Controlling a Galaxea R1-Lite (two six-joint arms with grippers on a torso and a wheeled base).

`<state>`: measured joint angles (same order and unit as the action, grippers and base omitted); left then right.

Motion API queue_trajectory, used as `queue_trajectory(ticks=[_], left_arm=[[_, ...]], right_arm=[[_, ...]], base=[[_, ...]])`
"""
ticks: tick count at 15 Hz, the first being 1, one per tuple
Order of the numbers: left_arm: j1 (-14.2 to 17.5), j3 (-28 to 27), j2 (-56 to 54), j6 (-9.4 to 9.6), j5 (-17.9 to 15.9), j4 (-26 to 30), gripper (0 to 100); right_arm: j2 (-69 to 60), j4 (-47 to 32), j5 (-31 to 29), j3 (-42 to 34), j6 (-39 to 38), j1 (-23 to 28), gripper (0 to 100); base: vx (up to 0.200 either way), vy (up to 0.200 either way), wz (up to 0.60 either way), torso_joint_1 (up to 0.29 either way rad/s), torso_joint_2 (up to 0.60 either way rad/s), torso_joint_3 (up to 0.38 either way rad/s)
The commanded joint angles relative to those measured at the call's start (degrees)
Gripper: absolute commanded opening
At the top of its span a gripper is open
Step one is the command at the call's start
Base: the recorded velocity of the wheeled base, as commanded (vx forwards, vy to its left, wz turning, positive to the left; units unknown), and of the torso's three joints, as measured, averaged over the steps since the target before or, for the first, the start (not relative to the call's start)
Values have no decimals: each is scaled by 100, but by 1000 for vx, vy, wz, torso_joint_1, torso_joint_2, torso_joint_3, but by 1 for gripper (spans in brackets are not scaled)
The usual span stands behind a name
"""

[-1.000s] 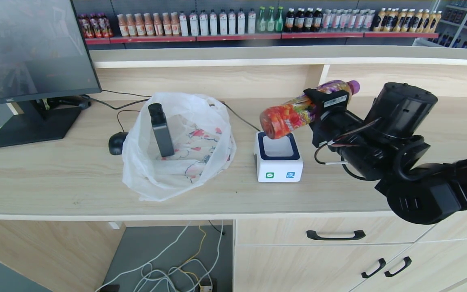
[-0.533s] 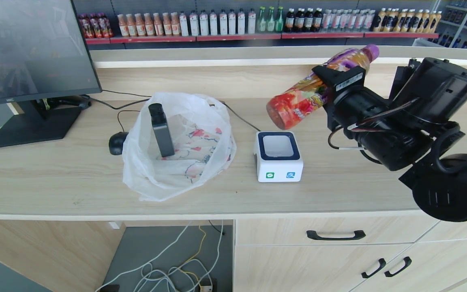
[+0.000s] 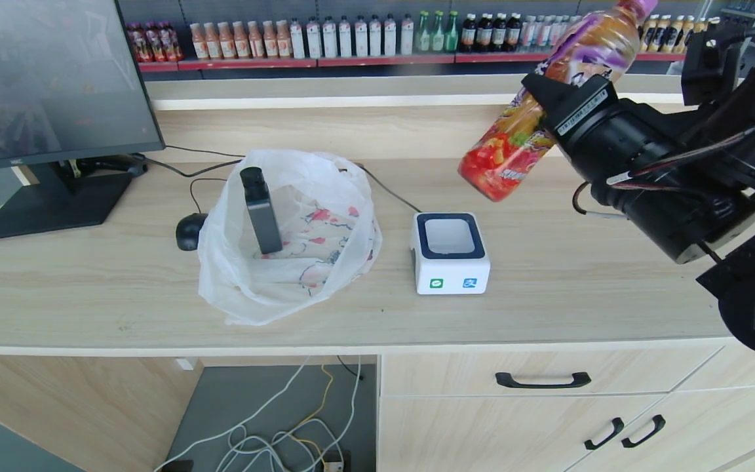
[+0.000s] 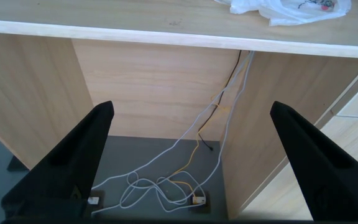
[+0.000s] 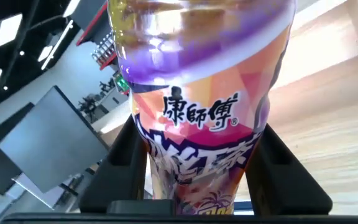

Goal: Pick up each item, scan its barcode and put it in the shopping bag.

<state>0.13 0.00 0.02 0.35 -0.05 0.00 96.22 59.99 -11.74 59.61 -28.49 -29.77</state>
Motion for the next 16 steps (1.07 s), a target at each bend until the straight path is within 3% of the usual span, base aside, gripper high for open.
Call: queue_trajectory(ticks=[1,5,8,16], left_arm=[[-5,0,-2,0,5,0,100],[4,0,-2,0,-4,0,100],[-5,0,-2,0,5,0,100],[4,0,-2,-18,-4,0,100]], right_arm=[[-183,4,-21,-2,511,-99,0],[-200,487,14,-442,2524,-152,0],[178,1261,444,-688,3772,-134,0],[327,1718,436,-1285,4167,-82,0]], base=[[0,0,0,0,0,0],[0,0,0,0,0,0],[0,0,0,0,0,0],[0,0,0,0,0,0]])
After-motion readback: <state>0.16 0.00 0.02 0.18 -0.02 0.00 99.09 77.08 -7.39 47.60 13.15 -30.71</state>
